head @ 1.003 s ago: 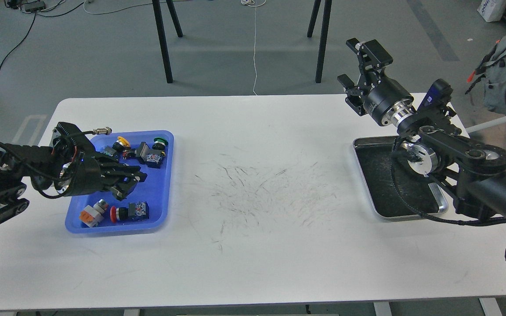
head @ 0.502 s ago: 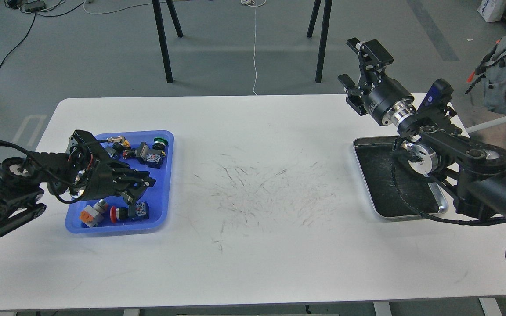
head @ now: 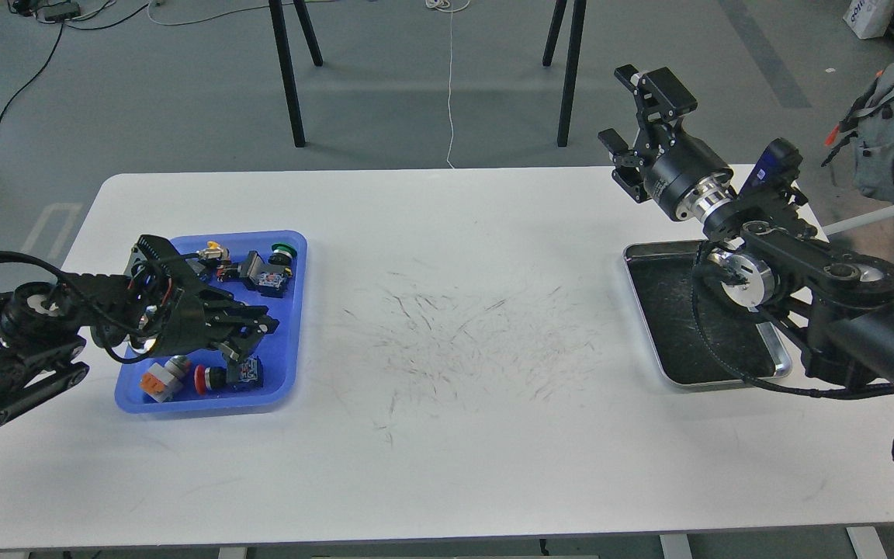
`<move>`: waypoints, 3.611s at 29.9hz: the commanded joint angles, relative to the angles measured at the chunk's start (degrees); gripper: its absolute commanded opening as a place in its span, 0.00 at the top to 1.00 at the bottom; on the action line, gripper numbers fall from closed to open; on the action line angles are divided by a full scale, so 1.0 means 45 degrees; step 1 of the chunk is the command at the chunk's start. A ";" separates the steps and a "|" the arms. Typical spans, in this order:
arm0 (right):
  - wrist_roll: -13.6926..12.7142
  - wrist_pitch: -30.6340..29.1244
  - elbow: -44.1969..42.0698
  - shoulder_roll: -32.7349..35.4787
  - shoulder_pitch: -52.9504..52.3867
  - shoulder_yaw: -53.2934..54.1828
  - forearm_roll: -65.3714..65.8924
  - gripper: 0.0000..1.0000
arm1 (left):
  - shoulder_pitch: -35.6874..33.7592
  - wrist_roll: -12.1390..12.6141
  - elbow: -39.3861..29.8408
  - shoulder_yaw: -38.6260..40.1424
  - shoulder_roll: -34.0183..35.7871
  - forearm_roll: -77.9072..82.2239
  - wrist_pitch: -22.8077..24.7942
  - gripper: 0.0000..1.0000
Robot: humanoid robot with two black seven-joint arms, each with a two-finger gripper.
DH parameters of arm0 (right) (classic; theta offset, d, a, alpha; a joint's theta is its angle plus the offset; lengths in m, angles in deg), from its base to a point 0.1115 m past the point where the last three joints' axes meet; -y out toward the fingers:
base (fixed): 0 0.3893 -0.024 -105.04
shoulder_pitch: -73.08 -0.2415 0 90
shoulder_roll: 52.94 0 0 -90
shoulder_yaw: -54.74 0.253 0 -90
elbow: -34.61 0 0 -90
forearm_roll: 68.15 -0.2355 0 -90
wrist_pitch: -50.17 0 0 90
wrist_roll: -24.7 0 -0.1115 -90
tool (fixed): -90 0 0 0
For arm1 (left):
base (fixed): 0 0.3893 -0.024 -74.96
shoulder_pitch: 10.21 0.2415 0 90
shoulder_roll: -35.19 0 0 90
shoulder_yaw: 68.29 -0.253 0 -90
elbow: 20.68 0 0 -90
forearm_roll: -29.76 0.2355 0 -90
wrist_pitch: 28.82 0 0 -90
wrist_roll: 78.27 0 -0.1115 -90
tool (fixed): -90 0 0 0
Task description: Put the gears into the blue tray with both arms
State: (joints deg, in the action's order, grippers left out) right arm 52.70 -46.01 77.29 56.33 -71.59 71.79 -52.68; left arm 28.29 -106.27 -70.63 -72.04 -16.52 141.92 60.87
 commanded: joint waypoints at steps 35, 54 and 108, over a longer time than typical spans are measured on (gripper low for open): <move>0.0000 -0.0014 0.0085 0.0348 0.0080 0.0274 -0.0019 0.02 | -0.0138 -0.0001 0.0768 -0.0650 -0.0072 0.0624 -0.0731 0.47; 0.0000 -0.0151 -0.0091 0.0738 0.0217 0.0079 0.0059 0.02 | -0.2404 -0.0001 0.0162 -0.0357 0.0144 -0.5778 0.1047 0.21; 0.0000 0.0709 -0.0247 0.0465 0.1604 0.1250 -0.1113 0.02 | 0.0526 -0.0001 0.2076 0.8022 -0.3802 -2.0939 0.2648 0.00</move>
State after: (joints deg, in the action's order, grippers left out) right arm 52.70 -43.10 76.18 58.44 -64.35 76.42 -57.69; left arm 30.65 -106.27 -61.32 -36.02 -33.34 47.75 72.82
